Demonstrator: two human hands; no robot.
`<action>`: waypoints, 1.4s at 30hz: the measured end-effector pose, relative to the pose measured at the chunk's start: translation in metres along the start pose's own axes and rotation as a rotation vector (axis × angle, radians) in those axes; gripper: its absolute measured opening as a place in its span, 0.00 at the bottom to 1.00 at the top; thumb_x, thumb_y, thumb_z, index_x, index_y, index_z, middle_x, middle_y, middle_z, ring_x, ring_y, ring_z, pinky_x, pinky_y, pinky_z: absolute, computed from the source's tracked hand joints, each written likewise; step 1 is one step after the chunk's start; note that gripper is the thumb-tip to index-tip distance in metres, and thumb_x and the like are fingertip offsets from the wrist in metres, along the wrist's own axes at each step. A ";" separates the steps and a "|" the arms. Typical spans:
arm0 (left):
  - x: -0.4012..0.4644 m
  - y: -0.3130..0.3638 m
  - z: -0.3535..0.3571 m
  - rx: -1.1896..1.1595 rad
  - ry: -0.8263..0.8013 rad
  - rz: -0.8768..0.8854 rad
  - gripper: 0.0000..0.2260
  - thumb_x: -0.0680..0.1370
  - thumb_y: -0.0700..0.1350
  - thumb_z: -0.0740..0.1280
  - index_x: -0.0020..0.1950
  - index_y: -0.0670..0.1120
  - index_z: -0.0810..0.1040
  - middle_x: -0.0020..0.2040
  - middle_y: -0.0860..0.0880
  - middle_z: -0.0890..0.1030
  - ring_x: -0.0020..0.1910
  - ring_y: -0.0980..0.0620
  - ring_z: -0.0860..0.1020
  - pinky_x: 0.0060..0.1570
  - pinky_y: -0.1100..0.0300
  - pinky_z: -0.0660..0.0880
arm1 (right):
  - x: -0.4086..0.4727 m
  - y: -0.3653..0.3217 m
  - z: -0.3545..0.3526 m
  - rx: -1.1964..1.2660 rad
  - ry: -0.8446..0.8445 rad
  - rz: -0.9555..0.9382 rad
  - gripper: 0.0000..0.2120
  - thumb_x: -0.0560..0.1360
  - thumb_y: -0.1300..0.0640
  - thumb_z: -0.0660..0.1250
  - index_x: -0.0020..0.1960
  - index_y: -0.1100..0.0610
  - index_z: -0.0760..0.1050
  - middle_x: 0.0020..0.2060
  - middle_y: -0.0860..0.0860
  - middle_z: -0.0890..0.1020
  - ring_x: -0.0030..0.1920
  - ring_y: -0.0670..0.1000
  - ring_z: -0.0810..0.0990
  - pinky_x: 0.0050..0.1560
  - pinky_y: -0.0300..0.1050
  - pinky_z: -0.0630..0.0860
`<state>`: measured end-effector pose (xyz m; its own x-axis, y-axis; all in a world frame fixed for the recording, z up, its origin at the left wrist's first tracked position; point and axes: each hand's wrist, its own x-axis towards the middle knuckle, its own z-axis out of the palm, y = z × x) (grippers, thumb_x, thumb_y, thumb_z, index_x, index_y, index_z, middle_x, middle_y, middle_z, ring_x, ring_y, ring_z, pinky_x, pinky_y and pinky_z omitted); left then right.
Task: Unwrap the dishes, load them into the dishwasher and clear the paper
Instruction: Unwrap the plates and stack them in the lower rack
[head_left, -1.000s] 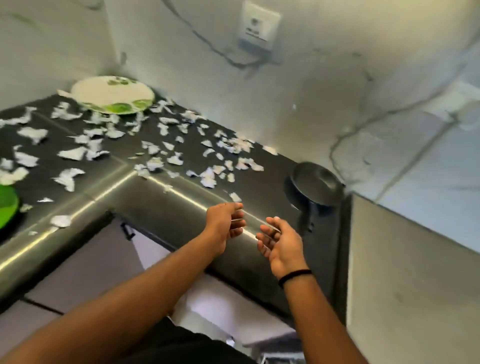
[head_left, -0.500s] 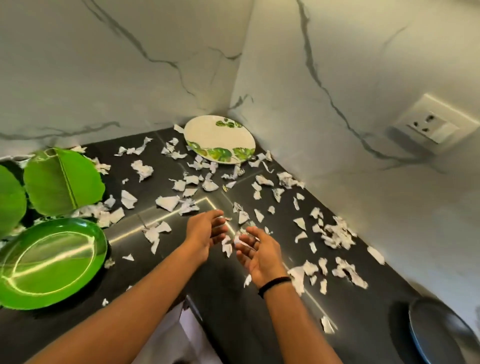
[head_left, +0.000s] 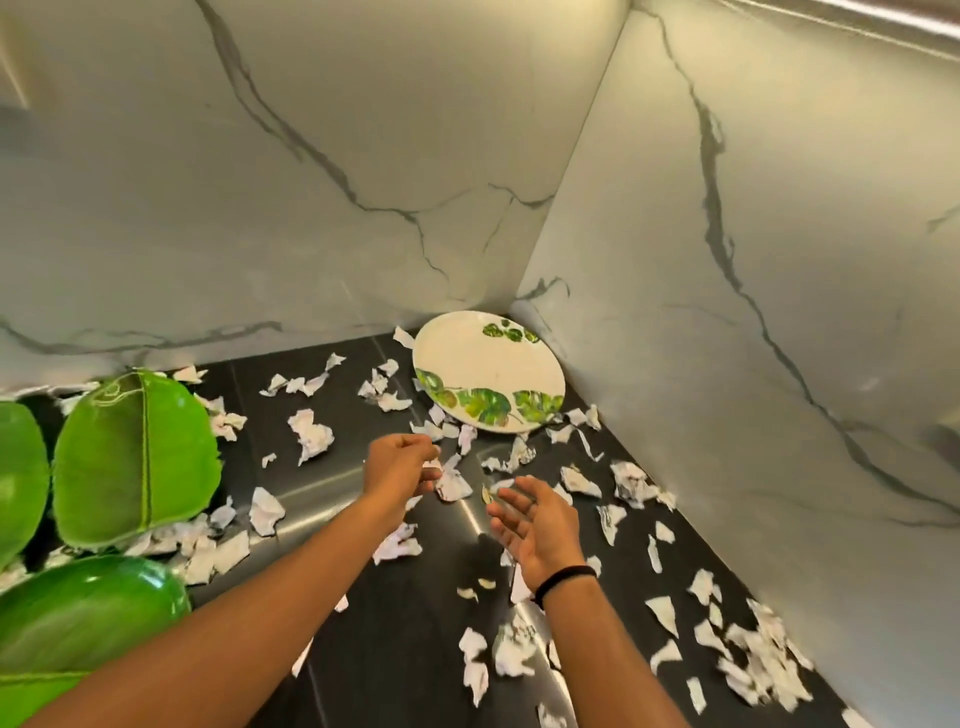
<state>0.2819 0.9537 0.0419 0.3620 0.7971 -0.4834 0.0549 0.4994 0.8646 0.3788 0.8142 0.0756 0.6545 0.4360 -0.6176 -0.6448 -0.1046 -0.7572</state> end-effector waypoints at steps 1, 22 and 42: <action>0.012 0.006 0.003 0.026 0.013 0.017 0.03 0.76 0.36 0.70 0.47 0.42 0.81 0.38 0.43 0.83 0.31 0.50 0.80 0.31 0.59 0.77 | 0.009 -0.002 0.003 -0.010 0.001 0.001 0.08 0.81 0.59 0.63 0.57 0.61 0.76 0.47 0.60 0.82 0.36 0.57 0.81 0.39 0.48 0.77; 0.151 0.042 0.046 0.467 0.133 -0.045 0.10 0.76 0.44 0.73 0.42 0.37 0.82 0.32 0.43 0.83 0.21 0.55 0.76 0.22 0.64 0.73 | 0.093 -0.044 0.021 -0.164 0.022 -0.037 0.06 0.82 0.58 0.65 0.57 0.58 0.75 0.46 0.60 0.83 0.35 0.56 0.81 0.34 0.47 0.79; 0.035 0.052 0.001 0.178 0.050 0.468 0.06 0.80 0.39 0.61 0.43 0.46 0.71 0.38 0.45 0.72 0.37 0.51 0.69 0.33 0.57 0.65 | 0.014 -0.074 -0.055 -0.130 0.294 -0.384 0.08 0.80 0.50 0.67 0.50 0.56 0.76 0.47 0.55 0.82 0.47 0.57 0.82 0.47 0.55 0.82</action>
<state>0.2984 1.0075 0.0698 0.3411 0.9392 -0.0404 0.0568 0.0223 0.9981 0.4574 0.7793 0.1114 0.9306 0.1969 -0.3084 -0.2928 -0.1047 -0.9504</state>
